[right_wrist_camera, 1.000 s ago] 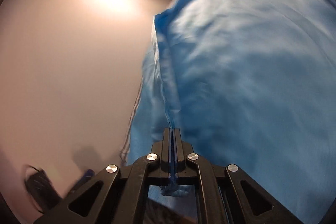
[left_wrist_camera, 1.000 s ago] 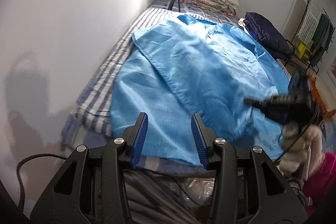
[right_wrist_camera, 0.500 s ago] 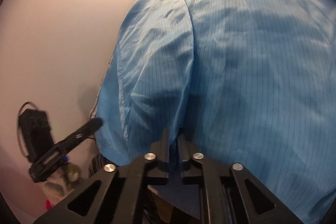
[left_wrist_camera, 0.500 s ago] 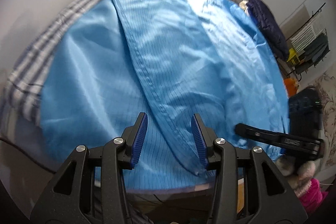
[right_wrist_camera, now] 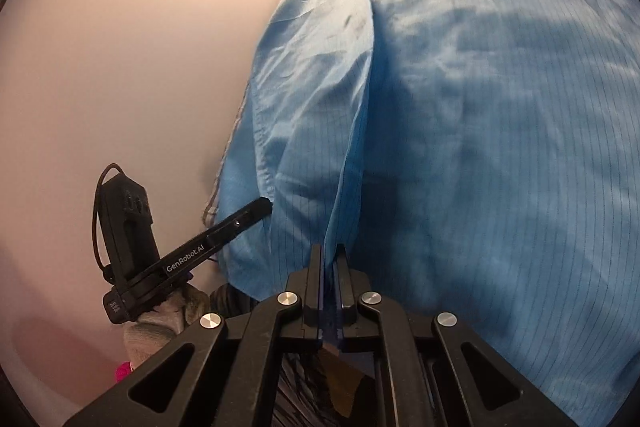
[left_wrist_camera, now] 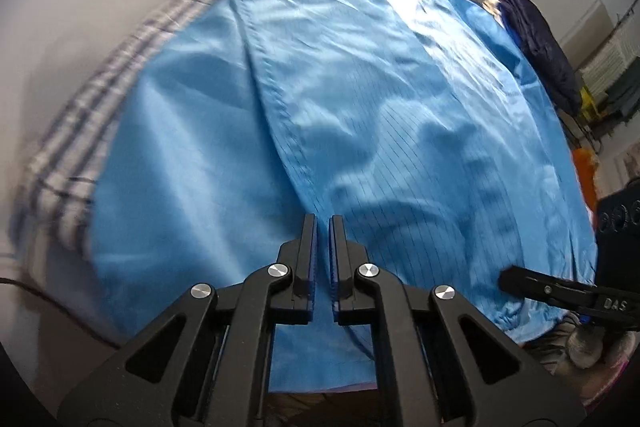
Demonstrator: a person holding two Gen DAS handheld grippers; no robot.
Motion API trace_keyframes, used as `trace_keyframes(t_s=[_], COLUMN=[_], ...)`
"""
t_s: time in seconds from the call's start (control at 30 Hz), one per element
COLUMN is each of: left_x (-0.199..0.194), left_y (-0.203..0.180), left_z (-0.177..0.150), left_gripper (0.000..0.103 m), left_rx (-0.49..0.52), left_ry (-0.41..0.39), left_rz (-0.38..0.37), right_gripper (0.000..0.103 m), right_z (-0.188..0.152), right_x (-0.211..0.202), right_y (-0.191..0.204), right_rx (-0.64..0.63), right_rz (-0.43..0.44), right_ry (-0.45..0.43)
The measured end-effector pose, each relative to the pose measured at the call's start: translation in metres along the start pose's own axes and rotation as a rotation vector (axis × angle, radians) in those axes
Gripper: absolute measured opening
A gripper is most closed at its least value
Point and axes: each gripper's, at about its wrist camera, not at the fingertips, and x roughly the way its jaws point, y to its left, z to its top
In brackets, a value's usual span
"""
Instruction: Fold large clothes
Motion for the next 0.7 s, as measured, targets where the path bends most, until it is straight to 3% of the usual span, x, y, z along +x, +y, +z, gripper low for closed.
trace_keyframes(t_s=[0.03,0.07,0.1,0.17,0.2,0.23,0.27,0.3,0.4,0.5,0.7], left_x=[0.000,0.001,0.002,0.008,0.010,0.013,0.016,0.018,0.006,-0.023,-0.056], left_y=[0.006,0.009,0.014,0.015,0.014,0.011,0.010,0.010,0.014,0.025,0.064], left_z=[0.001,0.001,0.001,0.003,0.004,0.004,0.005,0.006,0.010,0.016,0.025], left_gripper=[0.035,0.048,0.056,0.056,0.050,0.022,0.006,0.000,0.000,0.000,0.000], left_rx=[-0.020,-0.038,-0.056,-0.063,-0.055,-0.039,-0.031,-0.034,-0.033,-0.007,0.001], left_ry=[0.009,0.016,0.020,0.044,0.052,0.058,0.070,0.078,0.036,-0.038,-0.111], left_rz=[0.008,-0.005,-0.023,-0.027,-0.021,-0.013,-0.006,-0.008,-0.018,0.027,0.157], right_gripper=[0.002,0.002,0.001,0.001,0.001,0.001,0.001,0.001,0.001,0.001,0.001], right_z=[0.000,-0.001,-0.001,-0.003,-0.004,-0.006,-0.008,-0.010,-0.014,-0.014,-0.019], right_x=[0.000,0.000,0.001,0.000,-0.001,0.001,0.002,0.004,0.007,0.018,0.052], right_y=[0.003,0.005,0.007,0.010,0.011,0.014,0.017,0.021,0.024,0.034,0.067], right_rx=[-0.005,-0.004,0.001,0.017,0.018,0.017,0.010,-0.003,-0.005,0.000,-0.071], right_rz=[0.002,0.010,0.019,0.054,0.065,0.073,0.076,0.070,0.074,0.094,0.155], right_ry=[0.001,0.002,0.004,0.012,0.016,0.021,0.029,0.036,0.051,0.065,0.143])
